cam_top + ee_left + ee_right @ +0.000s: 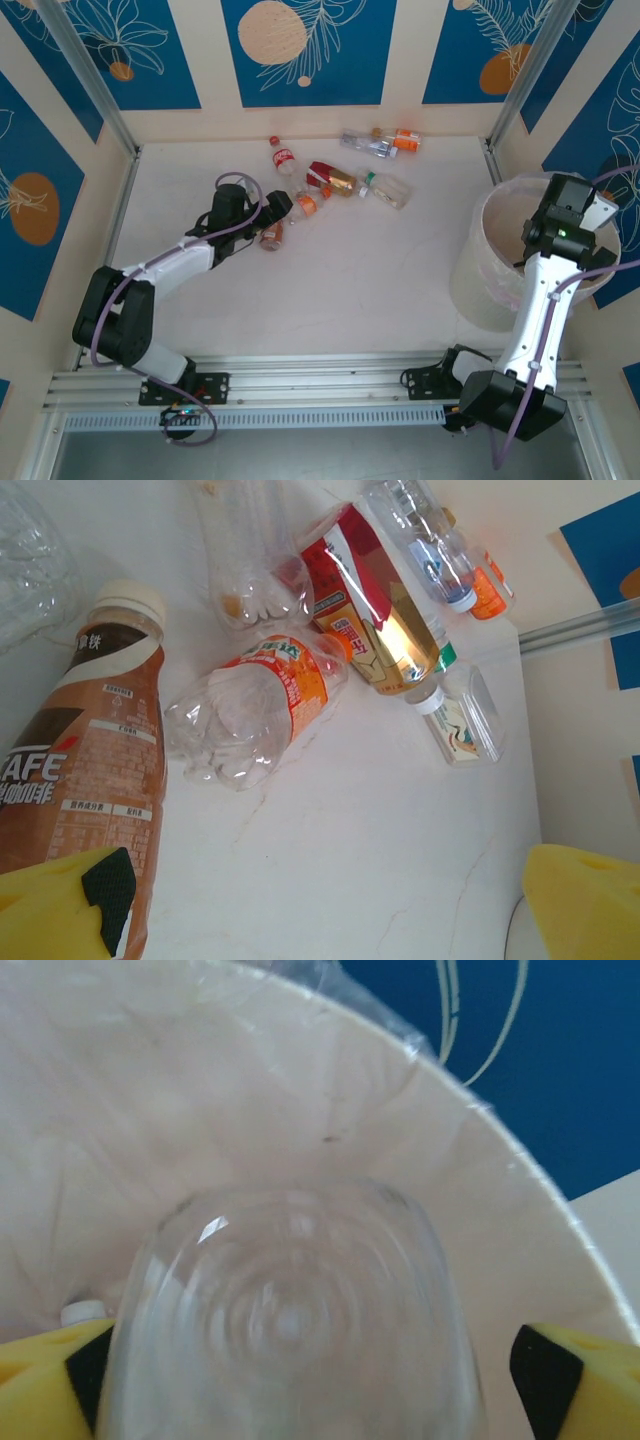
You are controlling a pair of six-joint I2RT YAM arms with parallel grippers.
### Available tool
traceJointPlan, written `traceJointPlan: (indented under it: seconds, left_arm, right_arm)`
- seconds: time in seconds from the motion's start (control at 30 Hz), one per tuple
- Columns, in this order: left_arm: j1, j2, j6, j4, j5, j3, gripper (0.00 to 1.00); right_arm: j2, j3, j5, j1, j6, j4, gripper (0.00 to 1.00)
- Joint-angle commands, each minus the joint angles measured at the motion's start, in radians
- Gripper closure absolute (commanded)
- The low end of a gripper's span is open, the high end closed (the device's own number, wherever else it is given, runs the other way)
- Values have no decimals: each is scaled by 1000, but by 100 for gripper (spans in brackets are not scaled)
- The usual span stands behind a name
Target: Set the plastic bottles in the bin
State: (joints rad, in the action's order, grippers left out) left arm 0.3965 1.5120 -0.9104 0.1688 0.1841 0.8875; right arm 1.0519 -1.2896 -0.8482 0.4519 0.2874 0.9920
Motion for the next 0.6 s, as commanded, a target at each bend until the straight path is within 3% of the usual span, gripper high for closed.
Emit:
traceJointPlan:
  seconds: [0.0,0.57]
  left_arm:
    - [-11,13,-9,-25,25,34,0]
    - [-12,28,-2,-49,24,39,0]
  right_arm:
    - [-29,25,-54,6,1,-53,0]
    - [-105,26,25,-42,-4,-121,0]
